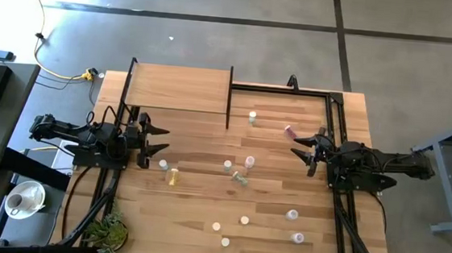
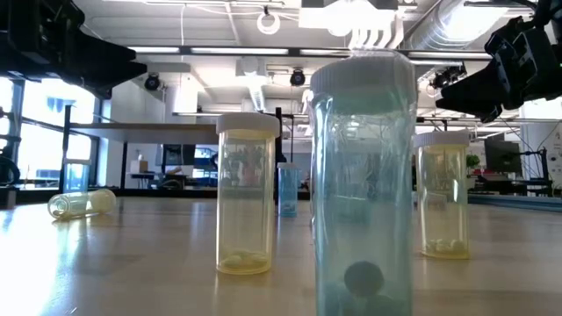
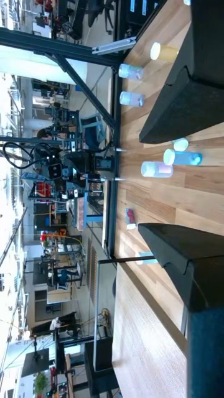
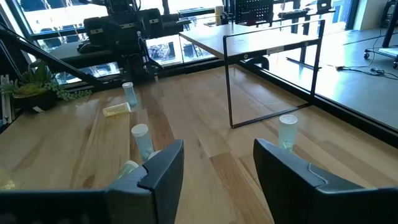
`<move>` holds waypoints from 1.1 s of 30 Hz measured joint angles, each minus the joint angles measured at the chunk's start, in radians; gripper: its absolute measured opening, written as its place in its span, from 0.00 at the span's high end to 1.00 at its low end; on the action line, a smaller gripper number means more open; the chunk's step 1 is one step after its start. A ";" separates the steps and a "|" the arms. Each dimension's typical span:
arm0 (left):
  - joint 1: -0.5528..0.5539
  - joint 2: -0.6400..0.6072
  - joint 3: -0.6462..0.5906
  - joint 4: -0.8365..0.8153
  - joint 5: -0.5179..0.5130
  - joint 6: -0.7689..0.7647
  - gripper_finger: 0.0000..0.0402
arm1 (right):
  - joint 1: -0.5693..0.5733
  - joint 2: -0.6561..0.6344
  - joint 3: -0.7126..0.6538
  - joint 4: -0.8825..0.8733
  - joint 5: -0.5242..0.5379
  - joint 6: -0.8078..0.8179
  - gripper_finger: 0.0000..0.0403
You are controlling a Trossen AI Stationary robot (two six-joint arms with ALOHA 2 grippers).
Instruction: Pick and place medicine bottles onto shelf by color
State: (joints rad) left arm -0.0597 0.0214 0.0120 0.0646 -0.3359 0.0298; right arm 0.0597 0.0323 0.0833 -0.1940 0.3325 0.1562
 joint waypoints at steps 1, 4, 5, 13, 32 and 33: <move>0.000 0.000 0.000 0.000 0.000 0.000 0.47 | 0.000 0.000 0.000 0.000 0.000 0.000 0.54; 0.000 0.000 0.000 0.000 0.000 0.000 0.47 | 0.000 0.000 0.000 0.000 0.000 0.000 0.54; 0.000 0.000 0.000 0.000 0.000 0.000 0.47 | 0.000 0.000 0.000 0.000 0.000 0.000 0.54; 0.000 0.000 0.000 0.000 0.000 -0.001 0.47 | 0.000 0.000 0.000 0.000 0.000 0.000 0.54; 0.000 0.000 0.000 0.000 0.001 -0.079 0.47 | 0.000 0.000 0.000 0.000 0.000 0.000 0.54; 0.000 0.000 0.000 0.000 0.001 -0.079 0.47 | 0.000 0.000 0.000 0.000 0.000 0.000 0.54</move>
State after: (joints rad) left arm -0.0597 0.0215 0.0120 0.0647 -0.3351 -0.0494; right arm 0.0597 0.0324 0.0832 -0.1940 0.3325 0.1562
